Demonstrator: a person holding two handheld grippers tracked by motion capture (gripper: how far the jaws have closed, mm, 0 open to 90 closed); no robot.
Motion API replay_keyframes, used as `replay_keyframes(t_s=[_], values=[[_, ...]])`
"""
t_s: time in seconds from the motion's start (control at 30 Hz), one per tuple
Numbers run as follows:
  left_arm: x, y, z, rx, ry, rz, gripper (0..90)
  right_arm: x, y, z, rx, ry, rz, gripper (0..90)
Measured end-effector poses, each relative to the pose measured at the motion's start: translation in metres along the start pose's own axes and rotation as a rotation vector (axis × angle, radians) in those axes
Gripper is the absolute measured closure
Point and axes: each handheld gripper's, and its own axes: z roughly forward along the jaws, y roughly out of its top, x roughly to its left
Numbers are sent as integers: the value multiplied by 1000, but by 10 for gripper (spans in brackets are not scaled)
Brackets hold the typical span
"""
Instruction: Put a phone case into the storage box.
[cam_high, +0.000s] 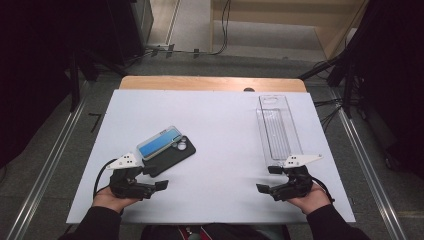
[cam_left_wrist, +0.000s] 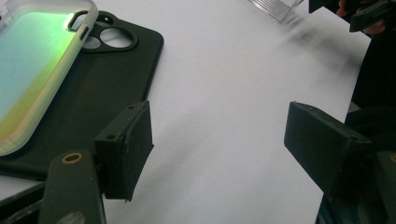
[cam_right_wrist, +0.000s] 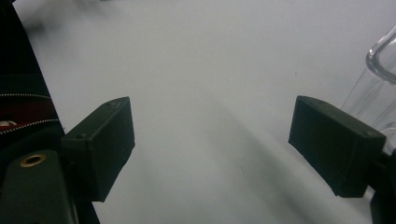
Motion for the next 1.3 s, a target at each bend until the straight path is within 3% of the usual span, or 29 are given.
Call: replay_keyframes(t_s=[0.23, 0.43, 0.73, 1.3], values=[[0, 1, 0, 6, 8, -4, 238, 0, 0, -1, 6, 1, 3, 126], [1, 3, 1, 41, 15, -13, 238, -1, 1, 0, 16, 6, 1, 126], [5, 6, 3, 34, 4, -36, 237, -5, 1, 0, 26, 7, 7, 125], [5, 6, 0, 43, 7, -30, 236, -2, 3, 2, 36, 11, 4, 126]])
